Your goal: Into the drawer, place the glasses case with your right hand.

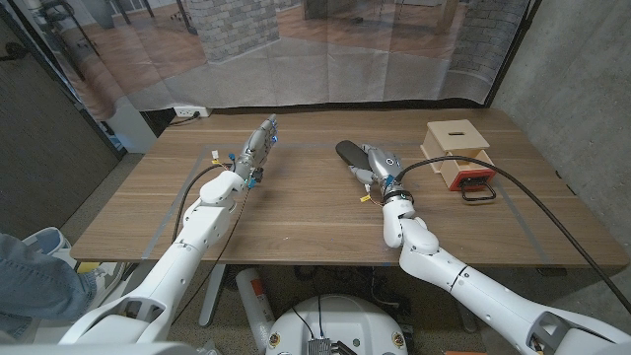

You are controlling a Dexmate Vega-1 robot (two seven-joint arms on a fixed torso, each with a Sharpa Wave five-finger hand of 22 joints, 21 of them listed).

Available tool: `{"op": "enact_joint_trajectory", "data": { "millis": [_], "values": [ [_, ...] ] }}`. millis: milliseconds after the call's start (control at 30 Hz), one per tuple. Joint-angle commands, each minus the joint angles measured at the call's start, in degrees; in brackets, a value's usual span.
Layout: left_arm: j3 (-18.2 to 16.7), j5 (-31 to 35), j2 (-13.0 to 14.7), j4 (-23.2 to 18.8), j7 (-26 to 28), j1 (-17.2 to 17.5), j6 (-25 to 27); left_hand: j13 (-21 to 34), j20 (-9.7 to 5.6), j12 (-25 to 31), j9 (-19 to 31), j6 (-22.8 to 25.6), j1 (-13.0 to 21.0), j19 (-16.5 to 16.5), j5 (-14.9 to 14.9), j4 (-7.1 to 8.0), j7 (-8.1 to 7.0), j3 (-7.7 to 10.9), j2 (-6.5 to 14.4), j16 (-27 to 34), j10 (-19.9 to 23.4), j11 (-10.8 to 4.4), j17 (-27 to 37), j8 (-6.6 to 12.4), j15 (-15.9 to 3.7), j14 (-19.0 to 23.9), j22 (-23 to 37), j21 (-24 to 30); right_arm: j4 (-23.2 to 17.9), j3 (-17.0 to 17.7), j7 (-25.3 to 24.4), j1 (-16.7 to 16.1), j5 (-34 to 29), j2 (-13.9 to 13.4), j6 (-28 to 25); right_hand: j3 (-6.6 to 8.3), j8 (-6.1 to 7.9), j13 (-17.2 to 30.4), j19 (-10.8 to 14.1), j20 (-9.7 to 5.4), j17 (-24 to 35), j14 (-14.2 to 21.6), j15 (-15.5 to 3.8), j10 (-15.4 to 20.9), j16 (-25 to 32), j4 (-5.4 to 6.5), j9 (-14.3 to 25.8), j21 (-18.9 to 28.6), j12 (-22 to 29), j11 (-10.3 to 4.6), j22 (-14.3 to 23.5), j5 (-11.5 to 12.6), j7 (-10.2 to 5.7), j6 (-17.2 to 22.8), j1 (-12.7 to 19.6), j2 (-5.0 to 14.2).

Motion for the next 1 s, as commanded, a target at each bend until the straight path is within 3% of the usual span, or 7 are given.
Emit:
{"op": "enact_joint_trajectory", "data": {
  "millis": [33, 833, 1000],
  "values": [
    [0.2, 0.1, -0.3, 0.1, 0.0, -0.3, -0.3, 0.3, 0.20, 0.1, 0.2, 0.1, 0.1, -3.5, -0.2, 0.07, -0.10, -0.22, 0.5, 0.0, -0.3, -0.02, 0.3, 0.08, 0.14, 0.3, 0.2, 0.0, -2.3, 2.2, -0.8, -1.0, -1.1, -1.7, 2.5, 0.19, -0.24, 0.3, 0.4, -1.70, 0.2, 0.3, -3.71, 6.4, 0.1, 0.23, 0.1, 0.5, 0.2, -5.96, 0.3, -0.1, -0.05, 0.5, 5.7, 5.56],
    [0.3, 0.3, -0.5, -1.3, 0.7, 1.0, -0.3, 0.3, 0.14, 0.1, 0.2, 0.1, 0.2, -3.6, -0.4, 0.03, -0.09, -0.31, 0.6, 0.0, -0.3, 0.02, 0.3, 0.08, 0.12, 0.1, 0.2, 0.0, -6.9, 5.3, 1.0, -3.0, -4.2, -3.7, 1.8, 0.04, -0.42, 0.4, 0.3, -2.16, 0.4, 0.6, -4.45, 6.9, 0.1, 0.47, 0.2, 0.9, 0.0, -6.21, 0.4, -0.4, -0.62, 1.1, 6.0, 5.83],
    [0.3, 0.2, -0.5, -1.6, 0.9, 1.3, -0.4, 0.3, 0.16, 0.1, 0.2, 0.1, 0.2, -3.6, -0.4, 0.02, -0.09, -0.33, 0.6, 0.0, -0.3, 0.01, 0.3, 0.08, 0.07, 0.1, 0.2, 0.0, -7.5, 6.0, 0.8, -3.1, -4.8, -4.7, 2.8, -0.03, -0.42, 0.5, 0.4, -2.49, 0.5, 0.6, -4.96, 7.2, 0.2, 0.54, 0.2, 1.0, 0.1, -6.90, 0.5, -0.5, -0.96, 1.4, 6.1, 5.92]
  ]
}}
